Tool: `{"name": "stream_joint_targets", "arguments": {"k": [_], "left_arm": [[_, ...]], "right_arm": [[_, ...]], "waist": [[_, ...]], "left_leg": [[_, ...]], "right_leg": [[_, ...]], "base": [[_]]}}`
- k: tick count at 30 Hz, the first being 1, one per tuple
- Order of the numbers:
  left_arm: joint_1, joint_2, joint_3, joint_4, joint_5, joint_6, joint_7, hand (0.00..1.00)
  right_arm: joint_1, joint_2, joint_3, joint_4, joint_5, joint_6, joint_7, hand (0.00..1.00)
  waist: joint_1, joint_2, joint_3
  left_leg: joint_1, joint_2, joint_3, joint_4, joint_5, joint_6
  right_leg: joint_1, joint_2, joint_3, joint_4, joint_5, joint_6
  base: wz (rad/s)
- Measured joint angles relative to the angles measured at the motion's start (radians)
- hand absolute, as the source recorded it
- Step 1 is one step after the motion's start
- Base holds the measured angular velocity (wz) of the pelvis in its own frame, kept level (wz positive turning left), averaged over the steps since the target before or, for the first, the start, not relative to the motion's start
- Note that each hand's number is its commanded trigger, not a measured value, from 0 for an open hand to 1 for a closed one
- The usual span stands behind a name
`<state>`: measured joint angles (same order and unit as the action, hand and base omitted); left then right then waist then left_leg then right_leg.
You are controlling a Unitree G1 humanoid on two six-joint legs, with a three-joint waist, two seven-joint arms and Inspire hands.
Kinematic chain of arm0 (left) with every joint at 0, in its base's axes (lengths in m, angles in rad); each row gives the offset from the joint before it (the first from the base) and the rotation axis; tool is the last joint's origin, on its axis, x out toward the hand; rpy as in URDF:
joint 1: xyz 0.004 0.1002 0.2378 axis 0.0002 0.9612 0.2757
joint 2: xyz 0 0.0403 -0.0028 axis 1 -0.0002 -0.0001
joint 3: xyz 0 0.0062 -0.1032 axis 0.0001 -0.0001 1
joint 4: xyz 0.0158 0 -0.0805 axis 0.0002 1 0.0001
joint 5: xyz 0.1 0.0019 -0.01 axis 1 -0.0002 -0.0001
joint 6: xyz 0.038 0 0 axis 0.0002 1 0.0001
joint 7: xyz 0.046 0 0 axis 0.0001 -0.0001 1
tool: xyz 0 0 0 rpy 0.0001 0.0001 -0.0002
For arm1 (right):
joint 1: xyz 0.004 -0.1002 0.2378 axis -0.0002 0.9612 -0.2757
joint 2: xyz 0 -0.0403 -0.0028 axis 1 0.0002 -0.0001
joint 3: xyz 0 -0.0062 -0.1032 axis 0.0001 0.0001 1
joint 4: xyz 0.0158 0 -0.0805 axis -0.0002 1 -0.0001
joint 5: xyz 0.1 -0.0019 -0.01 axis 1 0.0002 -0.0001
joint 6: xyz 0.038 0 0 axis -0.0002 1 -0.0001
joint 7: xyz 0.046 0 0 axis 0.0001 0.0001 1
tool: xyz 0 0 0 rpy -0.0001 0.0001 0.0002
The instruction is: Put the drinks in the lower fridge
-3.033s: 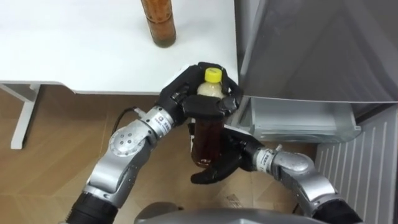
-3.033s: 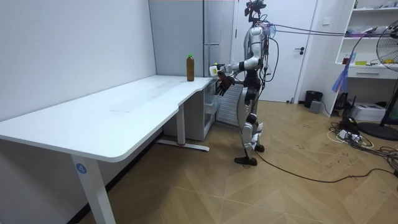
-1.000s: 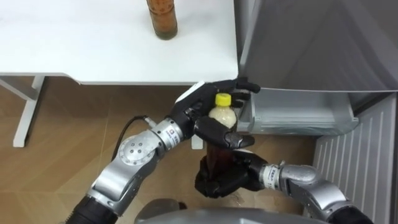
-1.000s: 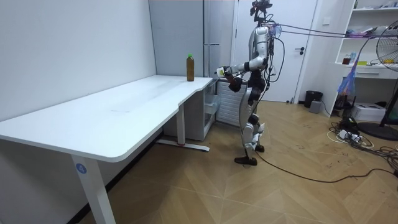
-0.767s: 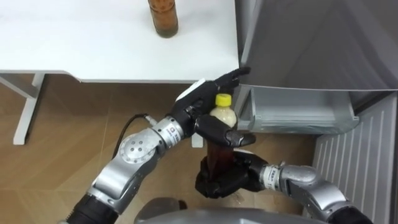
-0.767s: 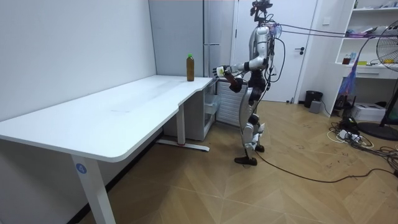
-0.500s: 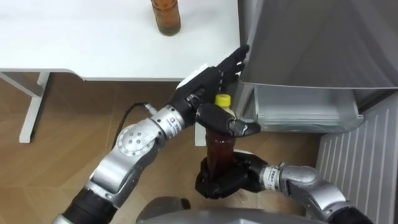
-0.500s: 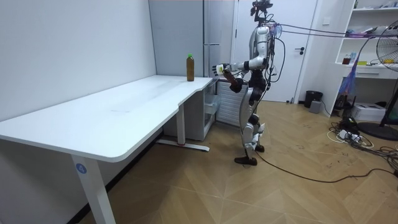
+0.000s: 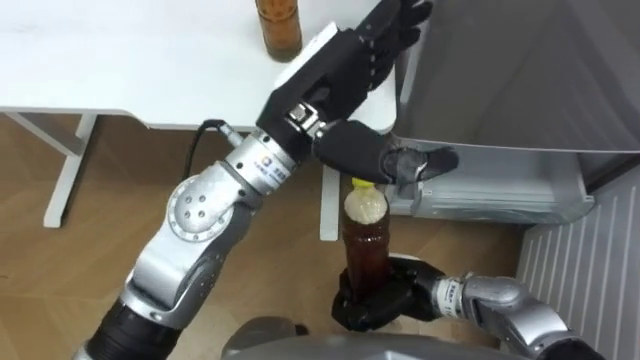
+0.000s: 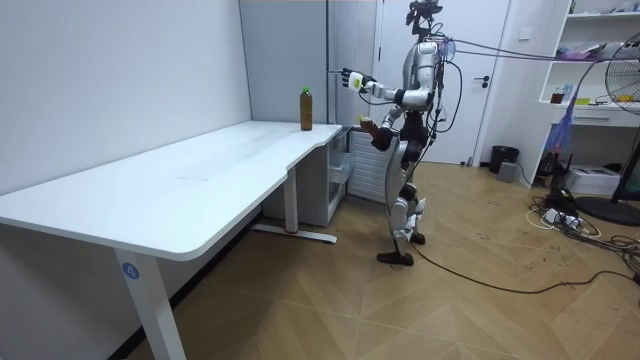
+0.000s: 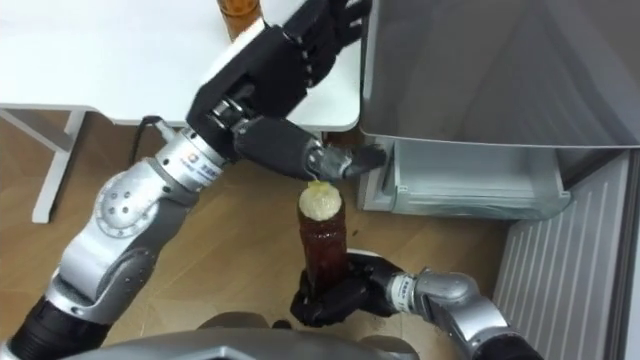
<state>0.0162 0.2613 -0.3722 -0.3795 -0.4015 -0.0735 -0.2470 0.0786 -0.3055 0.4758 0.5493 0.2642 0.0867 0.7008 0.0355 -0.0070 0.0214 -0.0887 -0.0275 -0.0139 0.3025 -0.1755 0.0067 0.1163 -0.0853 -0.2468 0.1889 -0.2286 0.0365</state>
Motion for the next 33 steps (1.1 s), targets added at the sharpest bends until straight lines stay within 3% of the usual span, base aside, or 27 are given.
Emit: {"name": "stream_joint_targets", "arguments": {"k": [4, 6, 11, 16, 18, 21, 23, 24, 28, 33], "left_arm": [[0.0, -0.002, 0.118, -0.064, 0.0, -0.019, 0.021, 0.0], [-0.001, -0.015, 0.188, -0.082, 0.001, -0.038, 0.055, 0.0], [-0.001, -0.016, 0.323, -0.109, 0.02, -0.068, 0.129, 0.0], [-0.001, -0.014, 0.546, -0.116, 0.073, -0.108, 0.251, 0.0], [0.007, -0.014, 0.645, -0.116, 0.114, -0.134, 0.321, 0.0], [0.023, -0.014, 0.723, -0.112, 0.173, -0.148, 0.4, 0.0], [0.033, -0.008, 0.768, -0.092, 0.178, -0.157, 0.437, 0.0], [0.039, -0.006, 0.785, -0.073, 0.18, -0.158, 0.459, 0.0], [0.076, -0.006, 0.817, 0.022, 0.2, -0.158, 0.511, 0.0], [0.149, -0.006, 0.811, 0.236, 0.196, -0.135, 0.54, 0.0]], "right_arm": [[0.019, 0.022, -0.053, 0.001, -0.04, 0.0, -0.005, 1.0], [0.044, 0.029, -0.072, 0.001, -0.045, 0.0, -0.006, 1.0], [0.071, 0.02, -0.131, 0.001, -0.08, -0.001, 0.002, 1.0], [0.13, 0.034, -0.281, -0.001, -0.084, -0.027, 0.0, 1.0], [0.158, 0.042, -0.339, 0.006, -0.082, -0.032, 0.0, 1.0], [0.18, 0.048, -0.375, 0.04, -0.086, -0.033, 0.0, 1.0], [0.186, 0.042, -0.381, 0.041, -0.11, -0.031, 0.001, 1.0], [0.191, 0.039, -0.381, 0.042, -0.112, -0.03, 0.001, 1.0], [0.198, 0.039, -0.382, 0.043, -0.112, -0.026, -0.003, 1.0], [0.194, 0.038, -0.382, 0.06, -0.109, -0.011, -0.046, 1.0]], "waist": [[0.006, 0.0, -0.0002], [0.028, 0.0, -0.0009], [0.074, 0.009, -0.006], [0.107, 0.024, -0.0022], [0.12, 0.034, -0.0056], [0.141, 0.041, -0.0098], [0.155, 0.049, -0.0107], [0.158, 0.052, -0.0032], [0.165, 0.056, -0.0052], [0.162, 0.054, -0.0068]], "left_leg": [[0.003, -0.001, -0.001, 0.0, 0.0, 0.0], [0.015, -0.001, 0.004, -0.009, 0.0, 0.0], [0.016, -0.002, 0.001, -0.009, 0.0, 0.0], [0.034, -0.006, -0.011, -0.012, 0.0, 0.0], [0.033, -0.006, -0.019, -0.016, 0.001, -0.002], [0.032, -0.005, -0.019, -0.016, 0.001, -0.002], [0.035, -0.006, -0.019, -0.016, 0.001, -0.002], [0.046, -0.007, -0.02, -0.019, 0.001, -0.002], [0.054, -0.007, -0.021, -0.029, 0.002, -0.003], [0.05, -0.007, -0.015, -0.029, 0.002, -0.003]], "right_leg": [[0.006, -0.001, -0.003, 0.0, 0.0, 0.0], [0.008, -0.002, -0.002, -0.001, 0.0, 0.0], [0.017, -0.001, -0.005, -0.004, 0.0, 0.0], [0.043, 0.0, -0.02, -0.021, 0.0, 0.0], [0.048, 0.001, -0.031, -0.02, 0.0, 0.0], [0.043, 0.002, -0.03, -0.02, 0.0, 0.0], [0.052, 0.001, -0.032, -0.02, 0.0, 0.0], [0.059, 0.0, -0.032, -0.021, 0.0, 0.0], [0.061, 0.0, -0.031, -0.02, 0.0, 0.001], [0.053, 0.0, -0.029, -0.021, 0.0, 0.001]], "base": [[-0.01], [-0.05], [0.01], [0.09], [0.11], [0.0], [0.0], [0.0], [0.0], [-0.04]]}}
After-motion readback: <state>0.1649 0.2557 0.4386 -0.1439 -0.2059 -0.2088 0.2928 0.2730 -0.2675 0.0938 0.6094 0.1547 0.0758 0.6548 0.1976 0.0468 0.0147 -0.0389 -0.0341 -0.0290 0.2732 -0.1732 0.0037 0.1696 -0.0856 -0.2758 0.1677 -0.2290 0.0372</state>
